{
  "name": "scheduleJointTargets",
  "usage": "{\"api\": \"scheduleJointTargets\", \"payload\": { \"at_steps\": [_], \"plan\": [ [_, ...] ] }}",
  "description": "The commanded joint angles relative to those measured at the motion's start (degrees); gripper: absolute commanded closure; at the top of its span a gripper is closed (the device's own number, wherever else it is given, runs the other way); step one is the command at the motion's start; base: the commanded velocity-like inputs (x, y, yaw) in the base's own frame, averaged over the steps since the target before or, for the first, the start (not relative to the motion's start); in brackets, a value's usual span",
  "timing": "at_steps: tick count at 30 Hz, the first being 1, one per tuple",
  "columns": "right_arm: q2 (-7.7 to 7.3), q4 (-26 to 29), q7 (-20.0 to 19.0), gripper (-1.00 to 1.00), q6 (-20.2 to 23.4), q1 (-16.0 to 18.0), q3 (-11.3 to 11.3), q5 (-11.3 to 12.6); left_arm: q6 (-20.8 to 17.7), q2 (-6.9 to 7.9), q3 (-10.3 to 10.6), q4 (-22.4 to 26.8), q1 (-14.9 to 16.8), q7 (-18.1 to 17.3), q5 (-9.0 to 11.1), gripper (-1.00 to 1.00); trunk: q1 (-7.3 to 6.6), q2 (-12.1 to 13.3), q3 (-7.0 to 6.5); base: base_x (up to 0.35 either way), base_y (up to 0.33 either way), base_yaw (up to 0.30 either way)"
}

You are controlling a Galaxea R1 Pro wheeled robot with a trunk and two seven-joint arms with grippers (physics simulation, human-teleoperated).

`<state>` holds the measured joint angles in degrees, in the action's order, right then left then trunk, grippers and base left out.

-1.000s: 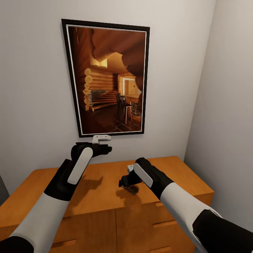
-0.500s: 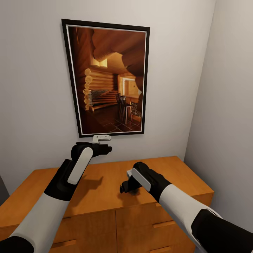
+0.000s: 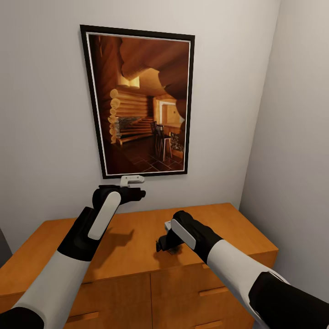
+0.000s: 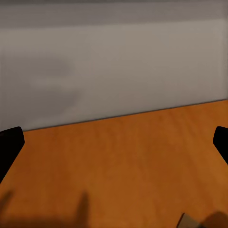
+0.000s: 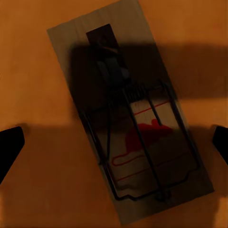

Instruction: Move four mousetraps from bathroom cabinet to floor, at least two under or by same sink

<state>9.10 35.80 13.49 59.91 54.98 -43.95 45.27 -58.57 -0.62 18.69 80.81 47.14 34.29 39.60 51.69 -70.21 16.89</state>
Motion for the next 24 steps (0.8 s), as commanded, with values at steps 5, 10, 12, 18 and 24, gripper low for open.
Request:
{"api": "scheduleJointTargets", "payload": {
  "at_steps": [5,10,12,18,24],
  "plan": [
    [-0.04,-1.76,0.58,-1.0,0.09,0.04,-0.26,0.96,-0.08,0.0,0.03,0.05,0.06,0.6,0.57,-1.0,0.01,-0.04,0.09,0.0,0.0,0.0],
    [-0.05,-1.78,0.58,-1.0,0.09,0.04,-0.25,0.97,-0.11,0.0,0.03,0.05,0.06,0.6,0.57,-1.0,0.01,-0.04,0.09,0.0,0.0,0.0],
    [-0.07,-1.78,0.58,-1.0,0.09,0.04,-0.26,1.0,-0.11,0.0,0.03,0.05,0.06,0.6,0.57,-1.0,0.01,-0.04,0.09,0.0,0.0,0.0],
    [-0.11,-1.84,0.58,1.0,0.09,0.04,-0.2,1.04,-0.1,0.0,0.03,0.05,0.06,0.6,0.57,-1.0,0.01,-0.04,0.09,0.0,0.0,0.0],
    [-0.23,-1.87,0.58,1.0,0.09,0.04,-0.18,1.1,-0.08,0.0,0.03,0.05,0.06,0.6,0.57,-1.0,0.01,-0.04,0.09,0.0,0.0,0.0]
  ]
}}
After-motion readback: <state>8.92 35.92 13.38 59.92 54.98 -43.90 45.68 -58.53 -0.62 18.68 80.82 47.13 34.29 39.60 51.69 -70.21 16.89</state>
